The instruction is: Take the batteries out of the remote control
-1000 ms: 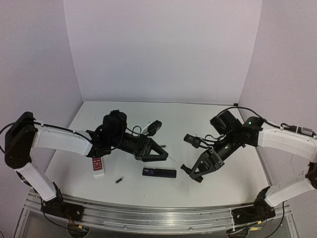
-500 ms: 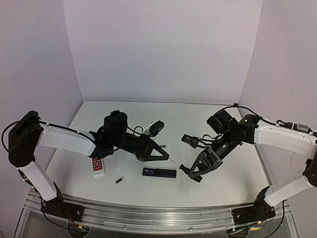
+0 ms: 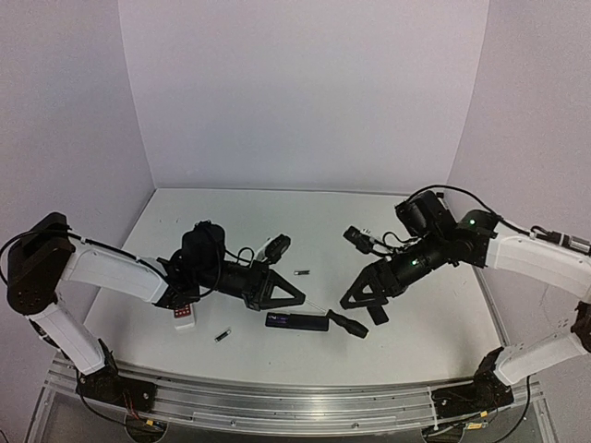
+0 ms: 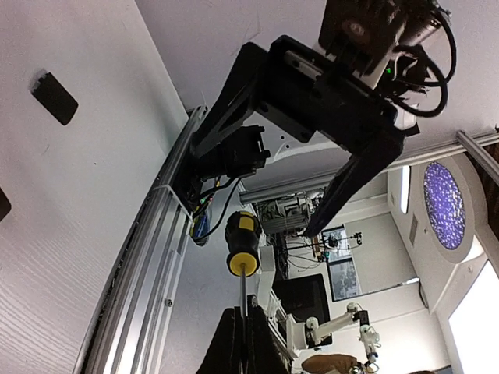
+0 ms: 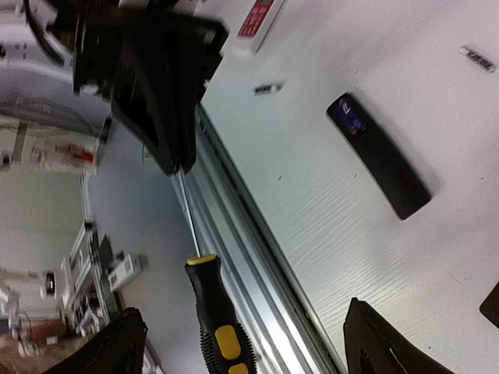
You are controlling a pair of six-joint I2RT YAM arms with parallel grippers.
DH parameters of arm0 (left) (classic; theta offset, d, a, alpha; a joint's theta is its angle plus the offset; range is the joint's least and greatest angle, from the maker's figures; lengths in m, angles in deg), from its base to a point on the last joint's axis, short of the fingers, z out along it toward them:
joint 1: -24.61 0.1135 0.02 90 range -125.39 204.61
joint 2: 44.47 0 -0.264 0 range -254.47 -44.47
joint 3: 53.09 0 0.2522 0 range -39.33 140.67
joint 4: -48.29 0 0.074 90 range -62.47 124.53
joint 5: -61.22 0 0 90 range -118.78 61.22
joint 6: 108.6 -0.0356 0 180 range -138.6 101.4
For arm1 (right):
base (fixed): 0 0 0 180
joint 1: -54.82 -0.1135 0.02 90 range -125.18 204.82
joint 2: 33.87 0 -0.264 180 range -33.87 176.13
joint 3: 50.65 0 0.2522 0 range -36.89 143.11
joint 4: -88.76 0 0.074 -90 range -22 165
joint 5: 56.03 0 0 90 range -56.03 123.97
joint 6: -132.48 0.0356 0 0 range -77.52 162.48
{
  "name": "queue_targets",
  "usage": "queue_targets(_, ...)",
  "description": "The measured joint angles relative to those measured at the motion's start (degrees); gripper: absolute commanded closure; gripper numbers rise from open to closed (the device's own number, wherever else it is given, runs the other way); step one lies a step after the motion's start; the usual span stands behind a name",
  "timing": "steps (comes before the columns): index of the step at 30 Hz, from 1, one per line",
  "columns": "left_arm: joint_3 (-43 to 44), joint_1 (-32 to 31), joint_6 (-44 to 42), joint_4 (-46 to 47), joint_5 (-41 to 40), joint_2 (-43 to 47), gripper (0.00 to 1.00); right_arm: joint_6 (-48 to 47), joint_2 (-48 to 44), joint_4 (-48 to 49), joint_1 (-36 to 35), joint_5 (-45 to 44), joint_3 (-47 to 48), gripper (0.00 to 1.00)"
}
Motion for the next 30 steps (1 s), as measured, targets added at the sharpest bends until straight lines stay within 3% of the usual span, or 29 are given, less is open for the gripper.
queue_targets(5,-6.5,0.3,0.3,2.0,-10.1,6.1,1.0,16.5,-11.2,17.5,0.0,-10.1,-10.2,0.14)
queue_targets(9,-10.8,0.4,1.8,5.2,-18.3,10.3,1.0,29.5,-15.1,30.8,0.0,-14.7,-19.2,0.13)
queue_targets(14,-11.2,0.4,3.0,7.3,-23.8,11.1,1.0,40.7,-12.2,42.7,0.0,-14.7,-22.7,0.13)
queue_targets(21,-11.0,0.4,3.9,9.6,-25.3,10.6,1.0,51.1,-5.8,58.5,0.0,-11.7,-22.8,0.26)
queue_targets(30,-9.9,0.4,4.1,10.9,-26.6,9.1,1.0,57.8,-0.9,68.4,-0.1,-8.3,-22.8,0.39)
